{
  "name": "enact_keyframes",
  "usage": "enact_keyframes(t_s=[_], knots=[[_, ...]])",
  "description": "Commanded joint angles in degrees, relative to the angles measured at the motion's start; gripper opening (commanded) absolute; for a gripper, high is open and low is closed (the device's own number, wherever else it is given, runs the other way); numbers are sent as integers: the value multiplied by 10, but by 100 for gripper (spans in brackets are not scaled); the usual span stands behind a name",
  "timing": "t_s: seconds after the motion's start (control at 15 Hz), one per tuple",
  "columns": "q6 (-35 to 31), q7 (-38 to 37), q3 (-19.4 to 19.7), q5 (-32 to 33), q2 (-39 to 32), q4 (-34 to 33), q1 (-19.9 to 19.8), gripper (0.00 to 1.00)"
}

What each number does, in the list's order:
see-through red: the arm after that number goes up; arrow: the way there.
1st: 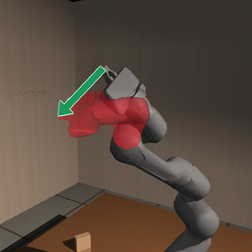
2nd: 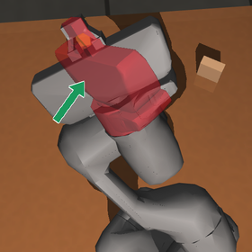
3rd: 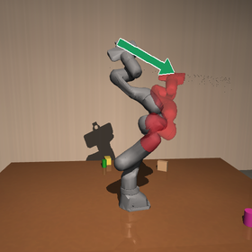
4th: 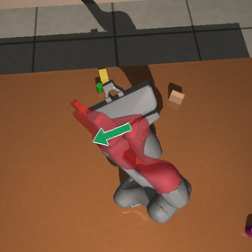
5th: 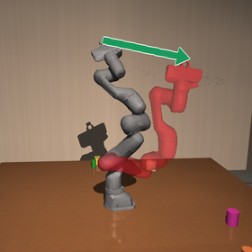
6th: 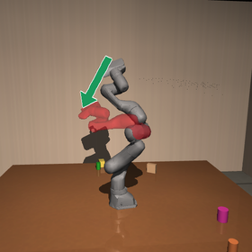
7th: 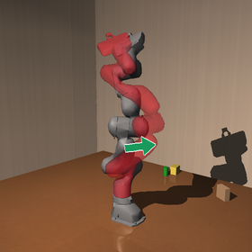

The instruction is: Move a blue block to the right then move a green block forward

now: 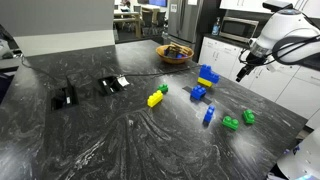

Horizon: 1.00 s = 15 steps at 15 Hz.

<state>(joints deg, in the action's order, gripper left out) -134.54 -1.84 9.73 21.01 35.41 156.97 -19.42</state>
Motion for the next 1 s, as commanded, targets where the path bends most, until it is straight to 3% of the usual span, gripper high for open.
enact_keyframes(t_s=[0.0,0.4,0.53,0.6,0.93], knots=[[1,3,-3,-3,0,-1,-3,100],[-33,-2,-33,-9,-10,-6,44,100],[-61,-45,-65,25,-9,-5,25,100],[-34,-18,-48,-3,0,-3,43,100],[-46,-35,-59,8,0,-3,34,100]])
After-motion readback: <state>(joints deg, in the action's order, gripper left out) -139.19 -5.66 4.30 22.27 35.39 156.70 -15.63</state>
